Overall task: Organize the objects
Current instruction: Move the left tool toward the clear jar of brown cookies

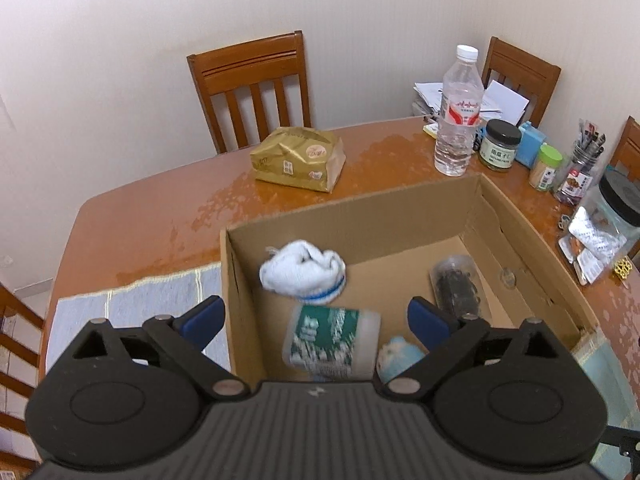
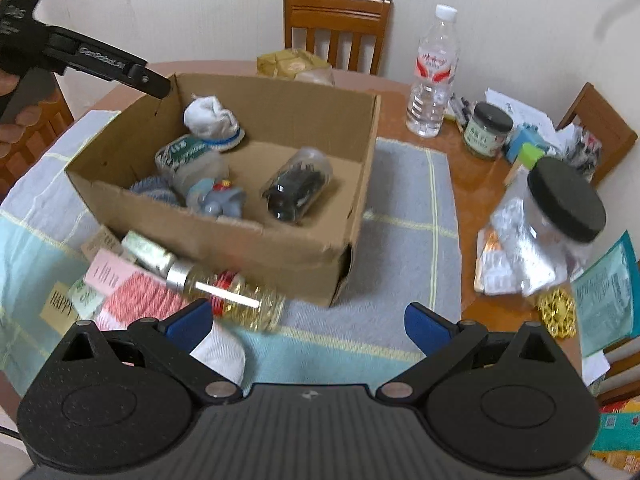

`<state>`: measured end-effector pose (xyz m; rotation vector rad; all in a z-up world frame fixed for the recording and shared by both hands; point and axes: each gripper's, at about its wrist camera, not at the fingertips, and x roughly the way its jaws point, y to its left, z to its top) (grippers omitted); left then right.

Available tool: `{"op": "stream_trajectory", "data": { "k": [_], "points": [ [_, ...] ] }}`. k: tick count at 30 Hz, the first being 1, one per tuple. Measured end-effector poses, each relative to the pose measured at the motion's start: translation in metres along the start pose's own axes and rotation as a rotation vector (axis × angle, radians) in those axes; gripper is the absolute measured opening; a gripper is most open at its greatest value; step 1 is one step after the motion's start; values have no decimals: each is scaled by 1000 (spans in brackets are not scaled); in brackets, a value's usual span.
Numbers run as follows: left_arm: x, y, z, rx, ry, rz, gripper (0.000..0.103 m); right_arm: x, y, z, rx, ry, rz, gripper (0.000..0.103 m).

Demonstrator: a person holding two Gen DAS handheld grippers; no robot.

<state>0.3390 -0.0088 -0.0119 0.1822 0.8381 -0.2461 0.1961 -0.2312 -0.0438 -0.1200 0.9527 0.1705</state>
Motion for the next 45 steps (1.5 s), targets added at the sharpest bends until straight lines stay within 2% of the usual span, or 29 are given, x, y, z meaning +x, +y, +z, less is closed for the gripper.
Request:
{"op": "stream_trajectory", "data": {
  "k": [14,28,33,38,42,45],
  "points": [
    [-33,-18,-63,-33,12,76,98,-19,-13,-28,-2,-12,39,103],
    [-63,-34,-135,-194,49,144,98,-13,-14,-52,-85,0,101,103],
    [-72,-40,-161,-220,90,106,98,-14,-14,-55,-120,-2,108,103],
    [-71,-54,-184,-167,140,56,98,-11,-19,-54,-110,9,114,103],
    [-67,-64,-200,-171,174,0,98,-6,-20,-53,-96,22,125,103],
    [-58,-70,-208,-169,203,-14,98,-2,-17,-51,-98,37,136,103]
  ]
}}
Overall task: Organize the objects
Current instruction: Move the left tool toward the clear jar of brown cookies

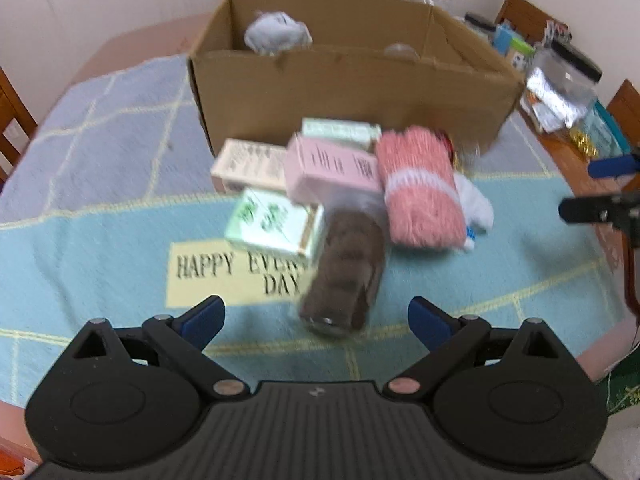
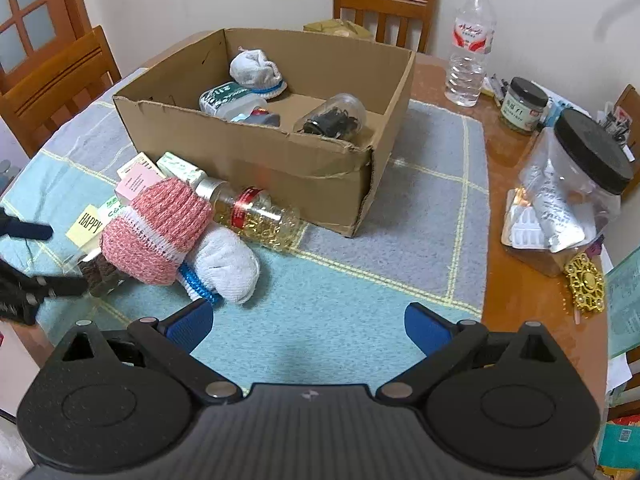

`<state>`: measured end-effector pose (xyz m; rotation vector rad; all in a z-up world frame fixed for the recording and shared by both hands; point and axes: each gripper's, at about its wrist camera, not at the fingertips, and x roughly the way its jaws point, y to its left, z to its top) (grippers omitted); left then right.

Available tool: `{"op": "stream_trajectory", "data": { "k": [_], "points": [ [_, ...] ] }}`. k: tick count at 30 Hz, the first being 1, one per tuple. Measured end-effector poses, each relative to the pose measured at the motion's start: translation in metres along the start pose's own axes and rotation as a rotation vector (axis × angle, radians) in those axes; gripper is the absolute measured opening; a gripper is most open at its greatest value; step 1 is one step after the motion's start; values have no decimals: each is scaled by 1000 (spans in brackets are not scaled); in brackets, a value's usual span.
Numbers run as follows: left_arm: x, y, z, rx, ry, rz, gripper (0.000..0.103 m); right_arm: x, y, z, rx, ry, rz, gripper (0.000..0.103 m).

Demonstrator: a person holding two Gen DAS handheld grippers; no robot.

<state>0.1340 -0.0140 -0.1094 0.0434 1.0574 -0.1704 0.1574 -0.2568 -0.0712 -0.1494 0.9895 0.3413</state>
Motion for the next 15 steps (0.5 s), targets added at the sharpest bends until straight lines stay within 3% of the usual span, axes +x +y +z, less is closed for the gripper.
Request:
{"op": "stream_trajectory", "data": {
  "k": [15],
  "points": [
    [15,39,-5,-58,38,36,98,7,24,14,-79,16,26,103]
  ]
}}
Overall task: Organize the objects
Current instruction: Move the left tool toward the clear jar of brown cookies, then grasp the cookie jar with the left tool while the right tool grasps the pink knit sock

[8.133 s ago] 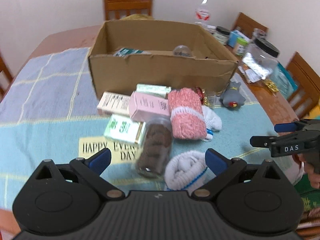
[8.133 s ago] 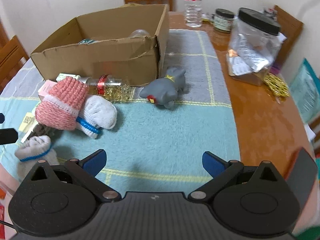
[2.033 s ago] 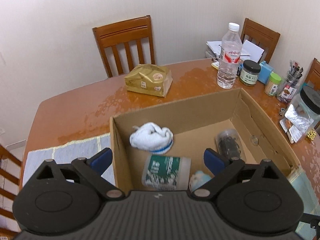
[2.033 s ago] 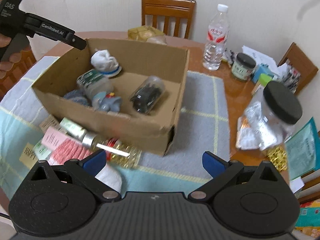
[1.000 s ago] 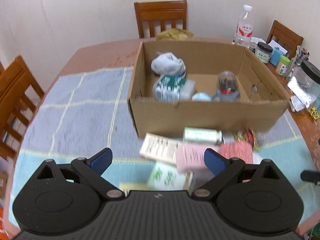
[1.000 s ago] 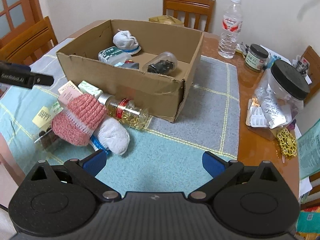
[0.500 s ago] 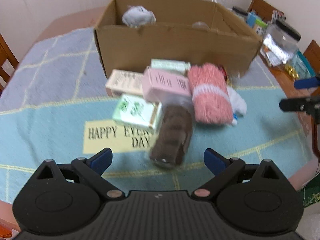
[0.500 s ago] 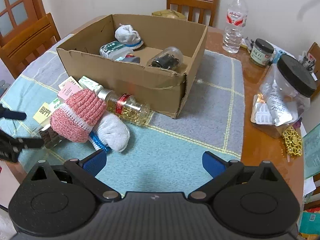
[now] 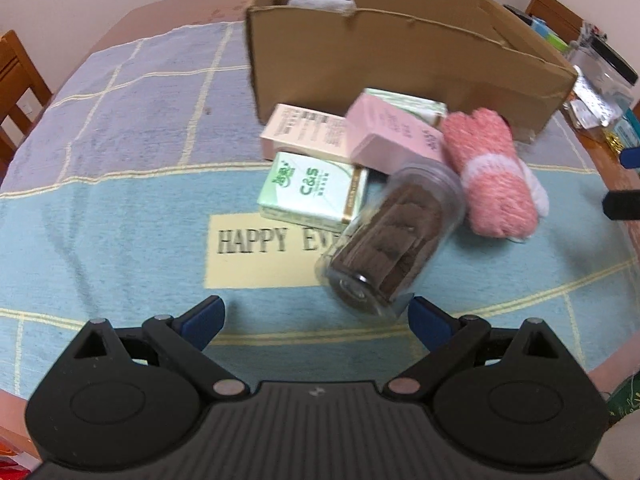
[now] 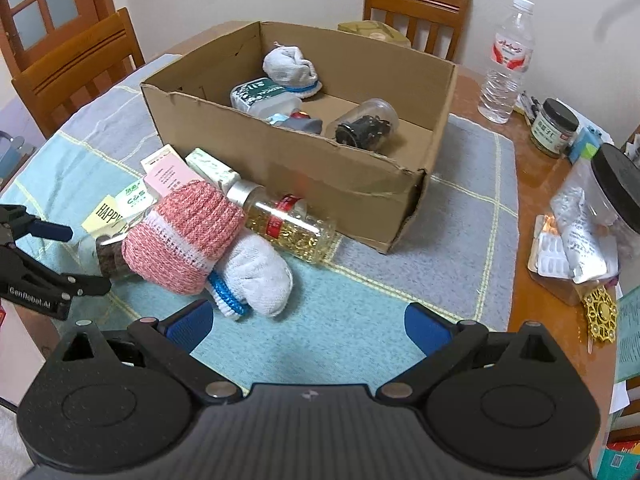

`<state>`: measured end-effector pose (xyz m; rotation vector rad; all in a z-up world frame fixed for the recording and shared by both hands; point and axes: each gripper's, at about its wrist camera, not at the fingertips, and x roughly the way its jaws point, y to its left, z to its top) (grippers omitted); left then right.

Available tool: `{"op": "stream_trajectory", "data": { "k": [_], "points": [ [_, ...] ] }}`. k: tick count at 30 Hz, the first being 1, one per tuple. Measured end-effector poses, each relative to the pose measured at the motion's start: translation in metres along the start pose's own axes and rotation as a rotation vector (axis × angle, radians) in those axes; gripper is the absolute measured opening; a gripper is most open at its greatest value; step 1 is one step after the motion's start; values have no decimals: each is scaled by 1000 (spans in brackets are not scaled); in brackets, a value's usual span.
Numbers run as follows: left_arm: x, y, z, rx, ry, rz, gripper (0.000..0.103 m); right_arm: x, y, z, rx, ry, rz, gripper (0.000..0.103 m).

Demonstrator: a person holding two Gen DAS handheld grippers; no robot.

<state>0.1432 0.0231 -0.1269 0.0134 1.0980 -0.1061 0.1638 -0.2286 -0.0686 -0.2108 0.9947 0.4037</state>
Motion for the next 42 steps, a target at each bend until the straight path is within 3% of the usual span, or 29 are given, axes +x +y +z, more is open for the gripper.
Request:
{"op": "stream_trajectory", "data": {
  "k": [14,24,34,42],
  "points": [
    [10,38,8,-61,26,45,98,13,31,16,-126,15,46,103],
    [-13,44,-4,-100,9,41,98,30,71,44,-263,-11,151,103],
    [-30,73,-21,-240,-6,105,98,52,118,55,-433,-25,260,103],
    [-33,67,-19,-238,-29,78,98,69,117,39,-452,42,225,103]
  ]
}}
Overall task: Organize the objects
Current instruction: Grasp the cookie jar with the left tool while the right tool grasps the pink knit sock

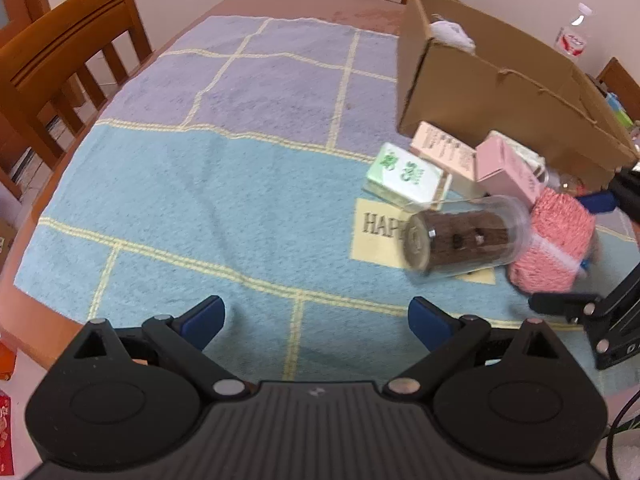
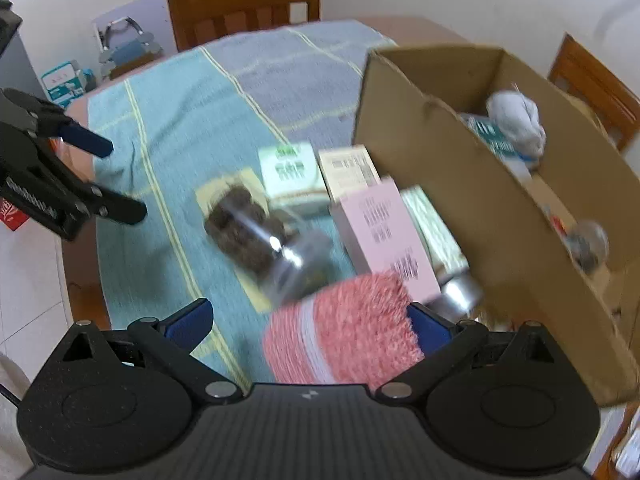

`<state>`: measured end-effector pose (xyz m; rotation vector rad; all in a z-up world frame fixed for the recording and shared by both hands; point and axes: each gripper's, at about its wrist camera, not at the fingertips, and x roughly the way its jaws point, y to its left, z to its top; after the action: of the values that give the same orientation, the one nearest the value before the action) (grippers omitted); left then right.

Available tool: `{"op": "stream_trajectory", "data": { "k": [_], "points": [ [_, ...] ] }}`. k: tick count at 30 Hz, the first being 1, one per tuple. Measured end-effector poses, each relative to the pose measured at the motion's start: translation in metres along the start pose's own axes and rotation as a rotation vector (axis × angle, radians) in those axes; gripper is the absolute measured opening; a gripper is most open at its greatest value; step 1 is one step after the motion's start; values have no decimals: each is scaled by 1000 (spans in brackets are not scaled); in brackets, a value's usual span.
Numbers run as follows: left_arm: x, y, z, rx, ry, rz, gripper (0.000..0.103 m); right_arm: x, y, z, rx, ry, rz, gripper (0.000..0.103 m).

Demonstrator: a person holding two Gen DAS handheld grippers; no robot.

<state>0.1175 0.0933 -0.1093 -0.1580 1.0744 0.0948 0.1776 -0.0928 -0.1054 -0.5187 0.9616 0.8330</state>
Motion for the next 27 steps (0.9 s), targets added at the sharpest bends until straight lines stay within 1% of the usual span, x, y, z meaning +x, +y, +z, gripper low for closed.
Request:
{"op": "stream_trajectory", "data": {
  "k": [5,10,13,16,18,23,27],
  "points": [
    [0,-20,6,33,-15,-62,98,-9,1,-17,3,16,-16,103],
    [9,-45,12,64,-3,-134,98,-16,6,-22,26,18,-9,103],
    [16,-58,14,73,0,-160,98,-20,9,-24,39,11,-12,103],
    [22,-68,12,111,5,-135,98,-26,9,-25,54,2,-20,103],
    [25,-67,11,122,13,-130,98,-30,9,-25,56,-7,-31,103],
    [31,-46,9,96,26,-65,98,-40,3,-27,74,-24,-44,103],
    [32,-28,9,83,35,-33,99,-43,-1,-28,82,-27,-49,103]
  ]
}}
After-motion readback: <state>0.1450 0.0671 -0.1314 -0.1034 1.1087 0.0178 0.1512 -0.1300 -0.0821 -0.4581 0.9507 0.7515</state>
